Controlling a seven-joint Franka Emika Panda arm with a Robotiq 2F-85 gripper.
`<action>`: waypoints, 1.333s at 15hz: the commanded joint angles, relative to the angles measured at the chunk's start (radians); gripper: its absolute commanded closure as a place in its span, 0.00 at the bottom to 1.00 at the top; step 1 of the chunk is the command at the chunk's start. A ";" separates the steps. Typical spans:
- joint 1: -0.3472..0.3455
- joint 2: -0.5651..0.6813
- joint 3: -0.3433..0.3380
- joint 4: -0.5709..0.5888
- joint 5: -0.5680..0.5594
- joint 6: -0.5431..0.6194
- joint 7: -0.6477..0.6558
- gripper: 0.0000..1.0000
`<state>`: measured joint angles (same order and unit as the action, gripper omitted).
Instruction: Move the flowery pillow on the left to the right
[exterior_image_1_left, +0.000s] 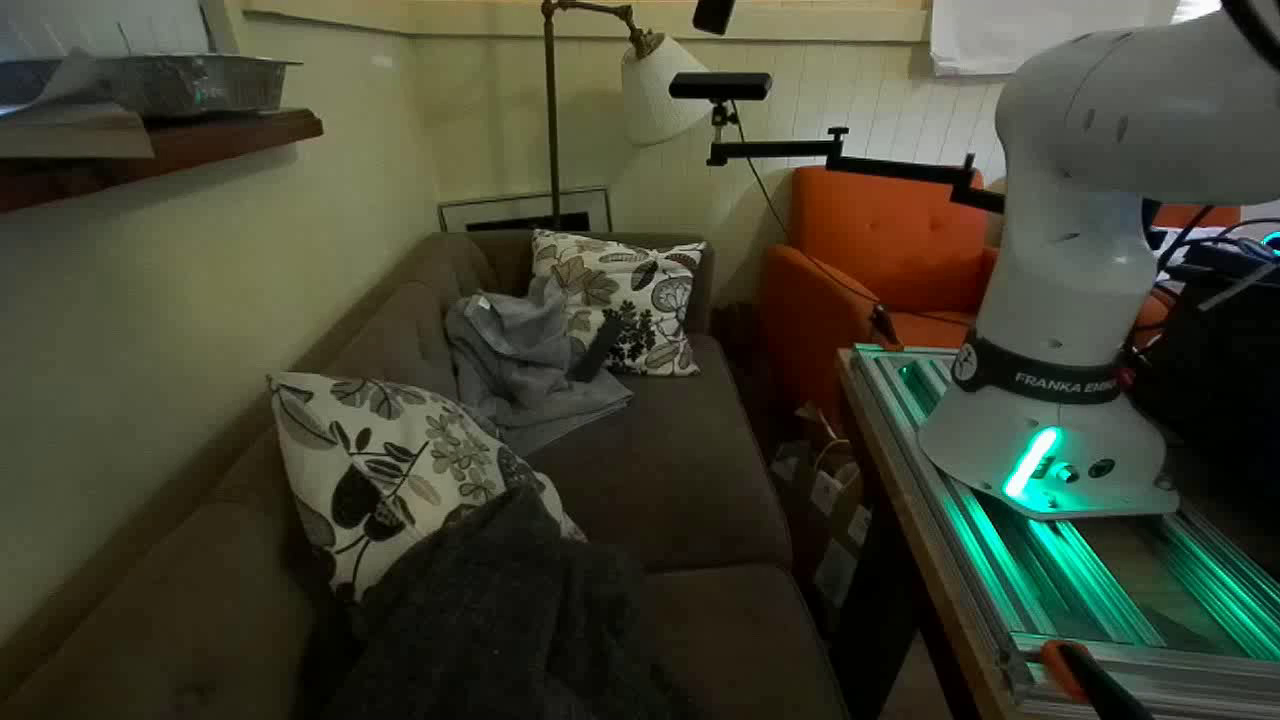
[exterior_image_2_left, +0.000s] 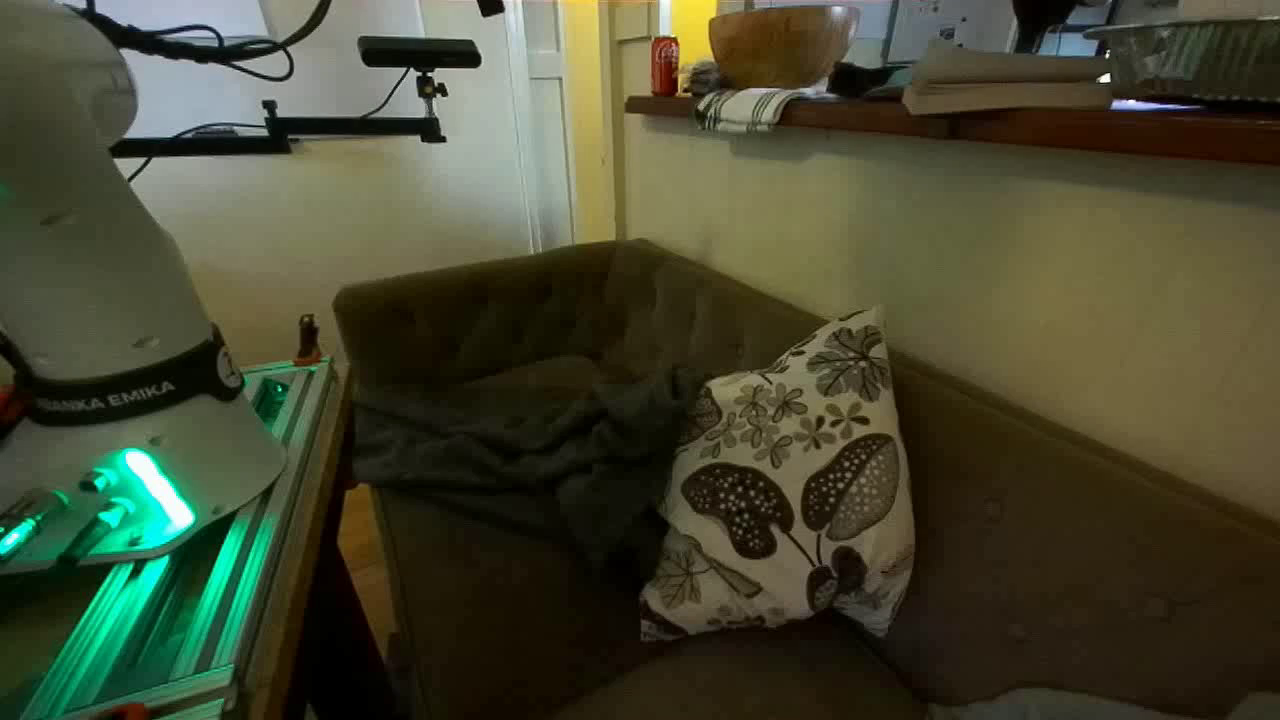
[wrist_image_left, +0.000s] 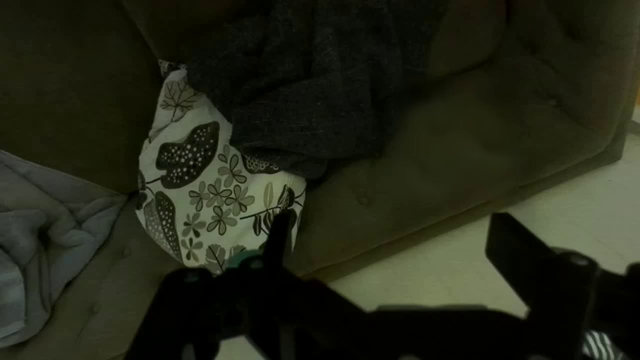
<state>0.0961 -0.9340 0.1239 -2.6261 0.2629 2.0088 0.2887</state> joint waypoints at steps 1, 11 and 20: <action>-0.012 0.000 0.008 0.002 0.009 -0.004 -0.008 0.00; -0.150 0.226 -0.014 -0.076 -0.061 0.348 -0.019 0.00; -0.144 0.598 -0.119 -0.015 -0.061 0.631 -0.142 0.00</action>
<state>-0.0619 -0.3328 0.0190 -2.6410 0.2127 2.6419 0.1378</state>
